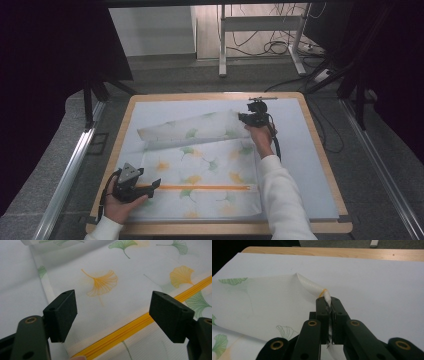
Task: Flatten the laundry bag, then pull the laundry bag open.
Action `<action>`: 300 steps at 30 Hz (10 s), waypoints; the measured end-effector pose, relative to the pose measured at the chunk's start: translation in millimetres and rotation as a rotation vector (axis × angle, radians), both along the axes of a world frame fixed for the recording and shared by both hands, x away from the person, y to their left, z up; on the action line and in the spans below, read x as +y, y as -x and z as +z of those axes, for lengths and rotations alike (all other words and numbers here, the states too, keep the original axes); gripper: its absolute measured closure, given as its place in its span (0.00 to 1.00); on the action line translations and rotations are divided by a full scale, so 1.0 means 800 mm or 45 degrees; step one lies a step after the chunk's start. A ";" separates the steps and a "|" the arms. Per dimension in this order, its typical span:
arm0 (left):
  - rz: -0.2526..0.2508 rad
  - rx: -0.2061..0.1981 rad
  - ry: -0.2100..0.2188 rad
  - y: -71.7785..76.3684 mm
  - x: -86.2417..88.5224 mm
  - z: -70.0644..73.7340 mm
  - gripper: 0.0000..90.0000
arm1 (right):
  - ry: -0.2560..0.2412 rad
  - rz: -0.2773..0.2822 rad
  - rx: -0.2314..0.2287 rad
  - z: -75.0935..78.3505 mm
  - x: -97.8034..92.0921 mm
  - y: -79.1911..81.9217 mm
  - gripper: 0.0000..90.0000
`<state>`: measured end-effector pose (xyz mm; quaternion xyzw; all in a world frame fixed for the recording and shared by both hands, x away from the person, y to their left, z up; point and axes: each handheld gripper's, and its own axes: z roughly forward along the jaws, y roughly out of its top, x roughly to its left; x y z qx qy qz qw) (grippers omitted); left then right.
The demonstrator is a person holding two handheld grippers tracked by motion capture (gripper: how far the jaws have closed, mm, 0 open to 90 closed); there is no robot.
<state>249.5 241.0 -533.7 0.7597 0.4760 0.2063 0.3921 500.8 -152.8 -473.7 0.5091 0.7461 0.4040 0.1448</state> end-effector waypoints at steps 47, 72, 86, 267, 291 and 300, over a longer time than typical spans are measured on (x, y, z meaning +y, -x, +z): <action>-0.006 -0.002 -0.006 0.001 -0.001 0.000 0.24 | 0.214 0.441 0.050 -0.061 0.088 0.039 0.99; -0.004 -0.010 0.014 0.001 0.001 0.001 0.24 | 0.138 0.191 0.059 -0.049 0.060 -0.023 0.98; 0.010 -0.123 0.110 0.013 -0.005 0.019 0.25 | 0.080 0.336 -0.057 0.005 -0.018 0.098 0.99; -0.697 0.051 -0.008 -0.074 -0.342 0.000 0.45 | 0.215 0.537 0.106 -0.059 -0.072 0.309 0.99; -0.774 0.114 0.011 -0.083 -0.341 -0.002 0.78 | 0.214 0.551 0.109 -0.059 -0.073 0.307 0.99; -0.787 0.140 0.007 -0.080 -0.342 0.000 0.86 | 0.217 0.551 0.105 -0.059 -0.072 0.307 0.99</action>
